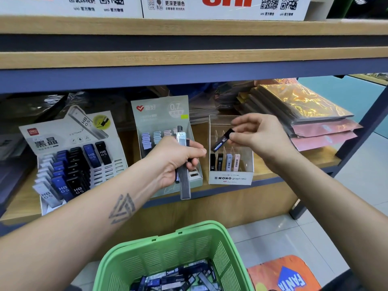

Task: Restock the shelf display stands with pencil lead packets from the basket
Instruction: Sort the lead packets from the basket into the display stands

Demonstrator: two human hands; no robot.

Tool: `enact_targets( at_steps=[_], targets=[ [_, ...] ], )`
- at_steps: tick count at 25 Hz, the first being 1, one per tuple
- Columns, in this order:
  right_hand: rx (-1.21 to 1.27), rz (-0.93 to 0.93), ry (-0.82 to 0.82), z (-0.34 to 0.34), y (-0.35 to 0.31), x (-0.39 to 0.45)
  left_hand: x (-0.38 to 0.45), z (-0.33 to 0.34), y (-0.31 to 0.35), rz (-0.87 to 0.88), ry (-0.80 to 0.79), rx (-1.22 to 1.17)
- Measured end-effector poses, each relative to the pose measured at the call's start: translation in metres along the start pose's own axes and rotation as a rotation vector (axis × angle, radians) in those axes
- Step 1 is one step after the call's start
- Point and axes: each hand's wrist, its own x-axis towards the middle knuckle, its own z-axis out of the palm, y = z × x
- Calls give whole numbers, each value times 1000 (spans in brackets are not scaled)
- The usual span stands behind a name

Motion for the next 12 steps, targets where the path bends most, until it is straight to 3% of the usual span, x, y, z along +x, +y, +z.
enact_targets(
  at_steps=[2,6,12],
  targets=[
    [-230,-51,56,-2,3,3,0,-3,1,-1,-10,9],
    [-456,-94,54,1,9,1,-3,-5,2,-14,-41,20],
    [-487,-88,31,-2,6,12,-6,-10,14,2,-88,-24]
  ],
)
